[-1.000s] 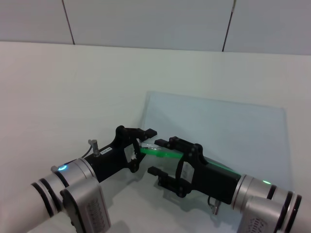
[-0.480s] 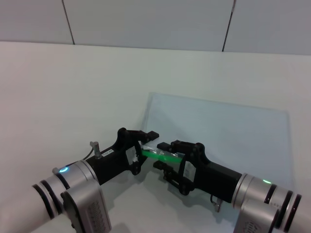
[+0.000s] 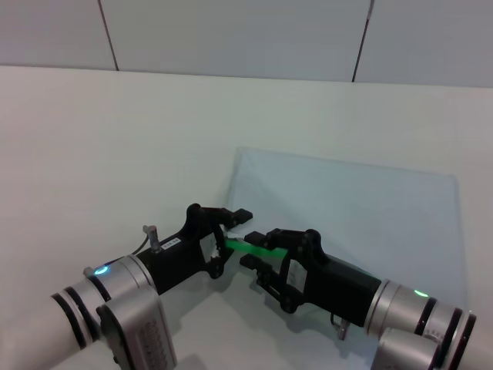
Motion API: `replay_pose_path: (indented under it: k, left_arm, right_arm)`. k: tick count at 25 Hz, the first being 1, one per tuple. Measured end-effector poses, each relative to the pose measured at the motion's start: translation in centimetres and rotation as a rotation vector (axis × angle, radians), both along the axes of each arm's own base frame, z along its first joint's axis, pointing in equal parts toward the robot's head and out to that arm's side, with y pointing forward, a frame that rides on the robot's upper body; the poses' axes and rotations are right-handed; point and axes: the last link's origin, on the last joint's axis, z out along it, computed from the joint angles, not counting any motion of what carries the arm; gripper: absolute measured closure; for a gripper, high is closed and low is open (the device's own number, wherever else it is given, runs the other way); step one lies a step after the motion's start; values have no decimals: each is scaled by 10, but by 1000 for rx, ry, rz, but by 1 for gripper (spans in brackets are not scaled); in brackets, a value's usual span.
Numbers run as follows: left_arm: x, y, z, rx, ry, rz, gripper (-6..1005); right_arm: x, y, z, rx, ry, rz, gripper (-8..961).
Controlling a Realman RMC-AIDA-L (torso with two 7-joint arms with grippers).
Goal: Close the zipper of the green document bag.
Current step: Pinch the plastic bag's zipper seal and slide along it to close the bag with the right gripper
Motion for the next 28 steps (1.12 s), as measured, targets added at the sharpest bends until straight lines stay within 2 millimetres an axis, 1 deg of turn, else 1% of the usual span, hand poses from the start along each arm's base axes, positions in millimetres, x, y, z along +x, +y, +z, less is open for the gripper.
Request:
replay_pose_path:
  k: [5,15,28]
  left_arm:
    - [1,-2,-2,-17,3,-10,937]
    - [0,-3,-2,-19,6,-10,936]
    - [0,-3,-2,-19,6,-8,934]
  right_arm:
    - [-2,0,2,22,9,17,654]
    - [3,-3,4,72,-23,58,693]
    - [1,-6,3,102,-45,104,744]
